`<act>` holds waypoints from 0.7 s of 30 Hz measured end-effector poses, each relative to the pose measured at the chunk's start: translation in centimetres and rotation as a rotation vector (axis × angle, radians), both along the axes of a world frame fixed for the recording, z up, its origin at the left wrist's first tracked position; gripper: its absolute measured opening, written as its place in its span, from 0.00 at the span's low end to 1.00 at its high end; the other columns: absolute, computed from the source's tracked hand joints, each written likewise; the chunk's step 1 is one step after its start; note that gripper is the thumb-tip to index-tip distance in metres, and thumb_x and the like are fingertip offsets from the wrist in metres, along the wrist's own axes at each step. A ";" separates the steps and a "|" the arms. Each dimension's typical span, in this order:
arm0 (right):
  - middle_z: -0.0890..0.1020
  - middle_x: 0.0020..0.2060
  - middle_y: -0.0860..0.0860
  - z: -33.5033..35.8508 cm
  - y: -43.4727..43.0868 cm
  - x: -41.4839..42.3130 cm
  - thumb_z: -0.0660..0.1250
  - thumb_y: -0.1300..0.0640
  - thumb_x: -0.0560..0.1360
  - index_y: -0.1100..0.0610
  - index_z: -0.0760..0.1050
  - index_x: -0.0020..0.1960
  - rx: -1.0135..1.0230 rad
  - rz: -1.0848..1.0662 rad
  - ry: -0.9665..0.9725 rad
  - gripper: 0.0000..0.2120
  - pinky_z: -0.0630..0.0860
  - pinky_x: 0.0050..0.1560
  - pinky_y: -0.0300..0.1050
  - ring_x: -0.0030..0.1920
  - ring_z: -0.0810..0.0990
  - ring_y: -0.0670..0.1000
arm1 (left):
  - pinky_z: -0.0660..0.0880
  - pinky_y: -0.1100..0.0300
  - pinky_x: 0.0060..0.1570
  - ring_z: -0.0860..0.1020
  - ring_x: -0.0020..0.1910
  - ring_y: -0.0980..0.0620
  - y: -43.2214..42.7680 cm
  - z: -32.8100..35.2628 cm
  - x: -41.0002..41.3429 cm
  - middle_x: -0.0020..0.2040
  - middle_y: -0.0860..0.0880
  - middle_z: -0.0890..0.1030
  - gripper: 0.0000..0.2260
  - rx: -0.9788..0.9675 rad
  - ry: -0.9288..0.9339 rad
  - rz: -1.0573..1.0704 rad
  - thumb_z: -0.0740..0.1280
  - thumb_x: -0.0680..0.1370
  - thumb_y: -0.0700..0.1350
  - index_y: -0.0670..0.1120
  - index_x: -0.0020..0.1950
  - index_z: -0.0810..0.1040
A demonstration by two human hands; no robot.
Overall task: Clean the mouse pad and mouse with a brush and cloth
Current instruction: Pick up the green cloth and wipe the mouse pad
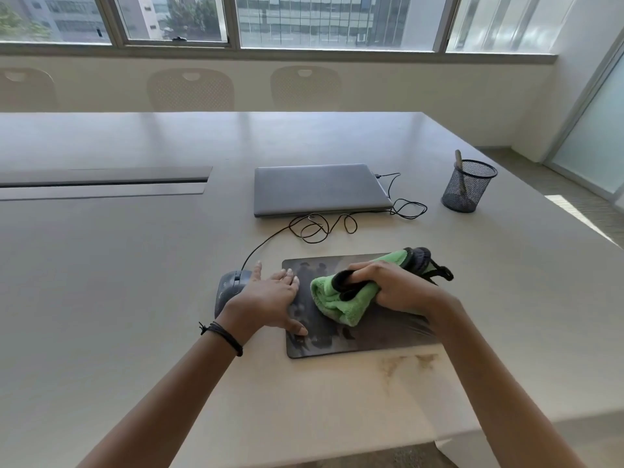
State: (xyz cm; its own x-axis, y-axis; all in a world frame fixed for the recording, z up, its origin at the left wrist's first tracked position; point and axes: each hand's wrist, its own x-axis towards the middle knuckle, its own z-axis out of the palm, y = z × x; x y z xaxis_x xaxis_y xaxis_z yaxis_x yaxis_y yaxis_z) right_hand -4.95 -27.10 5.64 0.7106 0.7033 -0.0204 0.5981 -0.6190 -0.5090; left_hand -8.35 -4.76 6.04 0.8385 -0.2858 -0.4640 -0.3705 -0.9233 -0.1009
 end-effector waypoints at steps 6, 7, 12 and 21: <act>0.81 0.57 0.50 0.0 -3.9 0.1 0.53 0.73 0.57 0.59 0.82 0.52 -0.018 -0.090 0.026 0.30 0.71 0.63 0.43 0.59 0.76 0.48 | 0.36 0.41 0.71 0.44 0.76 0.53 -0.2 0.1 0.1 0.78 0.46 0.46 0.44 0.004 0.004 -0.001 0.61 0.72 0.65 0.41 0.76 0.45; 0.81 0.57 0.49 -0.2 -4.6 0.0 0.53 0.73 0.56 0.59 0.82 0.52 -0.034 -0.118 0.006 0.30 0.71 0.63 0.45 0.59 0.77 0.50 | 0.36 0.41 0.71 0.44 0.76 0.53 -0.1 0.0 0.1 0.78 0.46 0.46 0.44 0.003 0.004 0.000 0.61 0.72 0.65 0.41 0.76 0.45; 0.82 0.56 0.48 -0.6 -7.2 -0.8 0.55 0.77 0.58 0.56 0.82 0.54 -0.050 -0.274 -0.129 0.32 0.75 0.57 0.49 0.59 0.78 0.53 | 0.36 0.40 0.71 0.44 0.76 0.54 0.1 -0.2 0.0 0.78 0.46 0.46 0.44 -0.016 -0.001 0.006 0.61 0.72 0.65 0.42 0.76 0.45; 0.82 0.53 0.51 1.1 -3.1 -0.9 0.60 0.76 0.61 0.56 0.80 0.56 0.100 -0.275 -0.259 0.28 0.76 0.53 0.53 0.55 0.80 0.55 | 0.37 0.39 0.70 0.44 0.76 0.53 -0.1 -0.1 0.3 0.78 0.47 0.47 0.44 -0.029 0.005 0.015 0.63 0.72 0.64 0.42 0.76 0.47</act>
State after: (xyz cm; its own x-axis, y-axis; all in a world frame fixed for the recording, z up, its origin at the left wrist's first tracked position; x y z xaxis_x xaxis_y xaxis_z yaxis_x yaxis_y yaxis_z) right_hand -5.88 -30.21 6.74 0.8456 0.4751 0.2433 0.5331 -0.7293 -0.4288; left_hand -8.07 -4.83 5.91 0.8402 -0.2868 -0.4602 -0.3573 -0.9312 -0.0721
